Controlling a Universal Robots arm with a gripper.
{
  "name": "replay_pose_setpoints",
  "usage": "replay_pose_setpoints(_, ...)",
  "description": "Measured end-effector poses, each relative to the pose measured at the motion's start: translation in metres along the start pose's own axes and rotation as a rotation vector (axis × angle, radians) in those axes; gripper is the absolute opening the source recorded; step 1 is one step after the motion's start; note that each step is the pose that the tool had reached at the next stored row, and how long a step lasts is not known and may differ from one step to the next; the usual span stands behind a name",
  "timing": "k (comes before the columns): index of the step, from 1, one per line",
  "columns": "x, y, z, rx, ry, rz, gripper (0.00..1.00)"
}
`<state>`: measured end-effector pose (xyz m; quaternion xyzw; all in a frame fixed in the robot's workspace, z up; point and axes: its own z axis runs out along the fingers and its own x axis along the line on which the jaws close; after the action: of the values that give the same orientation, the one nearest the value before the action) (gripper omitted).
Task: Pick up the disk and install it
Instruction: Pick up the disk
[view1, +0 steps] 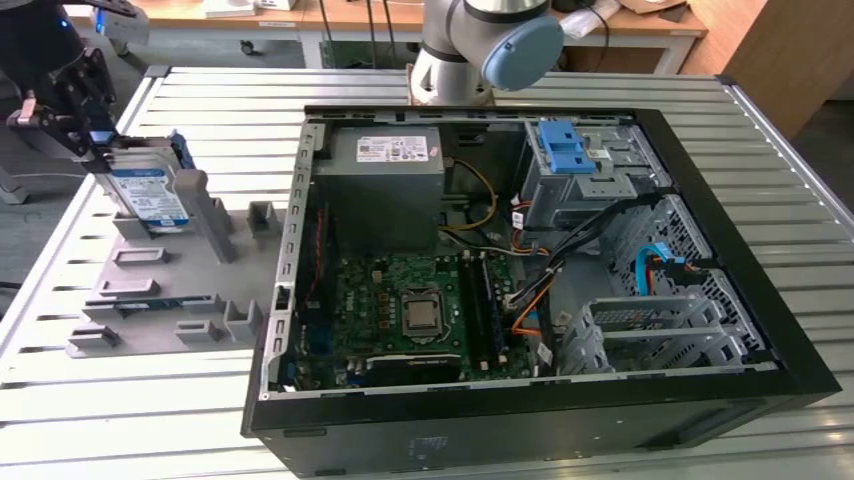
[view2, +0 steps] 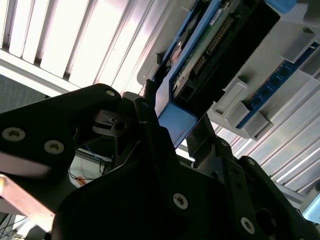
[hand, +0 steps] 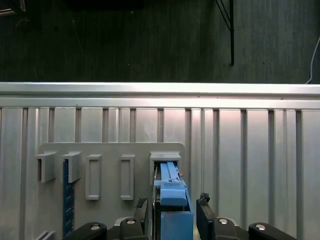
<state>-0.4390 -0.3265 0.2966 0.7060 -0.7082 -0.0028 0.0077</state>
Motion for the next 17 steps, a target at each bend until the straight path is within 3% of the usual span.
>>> replay_pose_setpoints(9, -0.0001, -0.0001, 0.009, 0.0, 0.0015, 0.0, 0.5)
replay_pose_setpoints(14, -0.0001, -0.0001, 0.0097, -0.0001, 0.0016, 0.0, 0.5)
replay_pose_setpoints(16, -0.0001, -0.0001, 0.0098, 0.0, 0.0015, 0.0, 0.49)
replay_pose_setpoints(17, -0.0001, -0.0001, 0.0098, 0.0, 0.0016, 0.0, 0.42)
